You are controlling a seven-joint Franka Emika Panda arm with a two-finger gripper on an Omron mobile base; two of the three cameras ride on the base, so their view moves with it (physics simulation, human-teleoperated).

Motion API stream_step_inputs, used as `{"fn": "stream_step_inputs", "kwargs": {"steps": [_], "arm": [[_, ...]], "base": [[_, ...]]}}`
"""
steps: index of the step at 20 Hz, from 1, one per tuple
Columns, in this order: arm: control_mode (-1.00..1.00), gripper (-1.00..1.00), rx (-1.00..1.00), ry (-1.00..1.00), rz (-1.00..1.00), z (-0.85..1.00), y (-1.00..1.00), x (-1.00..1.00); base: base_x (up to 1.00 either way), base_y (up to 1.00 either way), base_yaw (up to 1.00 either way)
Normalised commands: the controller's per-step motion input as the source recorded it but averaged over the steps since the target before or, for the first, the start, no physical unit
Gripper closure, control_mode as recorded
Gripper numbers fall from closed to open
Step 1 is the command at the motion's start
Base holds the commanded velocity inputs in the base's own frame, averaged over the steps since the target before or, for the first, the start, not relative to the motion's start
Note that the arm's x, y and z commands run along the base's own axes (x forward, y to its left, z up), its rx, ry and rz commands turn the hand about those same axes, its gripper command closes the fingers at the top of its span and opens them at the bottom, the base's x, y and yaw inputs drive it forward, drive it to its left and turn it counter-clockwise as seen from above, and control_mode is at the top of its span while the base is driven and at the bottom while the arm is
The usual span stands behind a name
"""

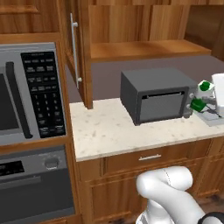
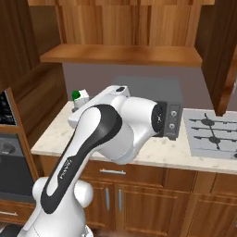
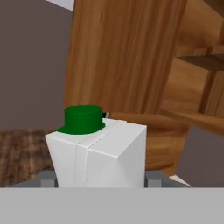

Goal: Pick the milk from the counter and place it in the open cabinet.

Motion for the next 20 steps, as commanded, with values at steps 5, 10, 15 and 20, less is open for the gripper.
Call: {"fn": "stream_step_inputs", "kwargs": {"steps": [5,10,15,20], "arm": [[1.0,1.0,0.0,0.0,0.0,0.0,0.0,0.0],[1.0,1.0,0.0,0.0,0.0,0.0,0.0,0.0],[1.0,1.0,0.0,0.0,0.0,0.0,0.0,0.0],[1.0,1.0,0.0,0.0,0.0,0.0,0.0,0.0]], "base": [[0.51,0.0,-0.05],[0.58,0.0,0.0],[0.53,-0.06,0.01],[0.21,-0.11,0.05]]}}
